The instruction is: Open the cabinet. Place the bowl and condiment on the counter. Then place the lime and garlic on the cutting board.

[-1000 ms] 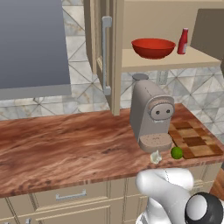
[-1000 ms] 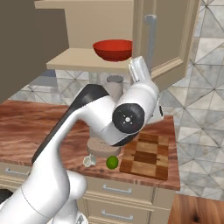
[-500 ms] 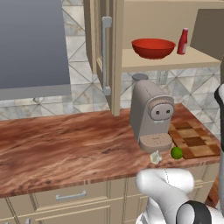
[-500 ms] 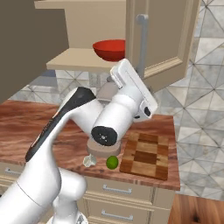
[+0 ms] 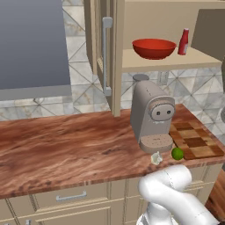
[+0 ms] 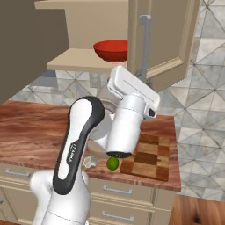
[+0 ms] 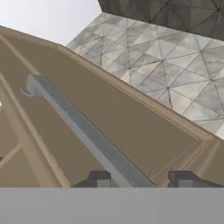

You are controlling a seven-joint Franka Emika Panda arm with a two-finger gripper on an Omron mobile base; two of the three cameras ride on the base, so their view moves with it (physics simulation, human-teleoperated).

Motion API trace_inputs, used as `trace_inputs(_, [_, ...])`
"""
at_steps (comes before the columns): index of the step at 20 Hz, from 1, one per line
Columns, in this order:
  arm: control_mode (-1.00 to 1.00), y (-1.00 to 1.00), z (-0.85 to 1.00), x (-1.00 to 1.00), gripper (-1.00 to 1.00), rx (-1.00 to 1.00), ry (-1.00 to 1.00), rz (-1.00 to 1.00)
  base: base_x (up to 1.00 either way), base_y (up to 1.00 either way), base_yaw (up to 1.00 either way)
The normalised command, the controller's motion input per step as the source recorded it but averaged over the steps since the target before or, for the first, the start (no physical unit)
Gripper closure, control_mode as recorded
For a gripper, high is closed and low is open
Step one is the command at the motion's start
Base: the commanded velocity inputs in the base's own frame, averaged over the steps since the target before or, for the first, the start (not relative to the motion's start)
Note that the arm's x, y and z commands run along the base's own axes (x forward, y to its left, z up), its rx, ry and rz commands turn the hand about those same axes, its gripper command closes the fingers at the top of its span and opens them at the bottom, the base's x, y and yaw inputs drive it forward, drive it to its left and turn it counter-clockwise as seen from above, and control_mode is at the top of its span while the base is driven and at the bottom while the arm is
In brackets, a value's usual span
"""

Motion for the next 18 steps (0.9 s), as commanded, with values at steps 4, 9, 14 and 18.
trace_inputs(4, [-1.00,0.13,0.63,-1.00,-1.00,-0.15,-0.05,0.18,0.00,0.00,0.00])
trace_inputs(9, [-1.00,0.04,0.83,-1.00,-1.00,-0.15,0.00,0.14,0.00,0.00,0.00])
trace_inputs(14, [-1.00,0.00,0.64,-1.00,-1.00,-0.19,0.01,0.16,0.00,0.00,0.00])
trace_inputs(18, [-1.00,0.00,0.02,-1.00,-1.00,-0.18,0.19,0.03,0.00,0.00,0.00])
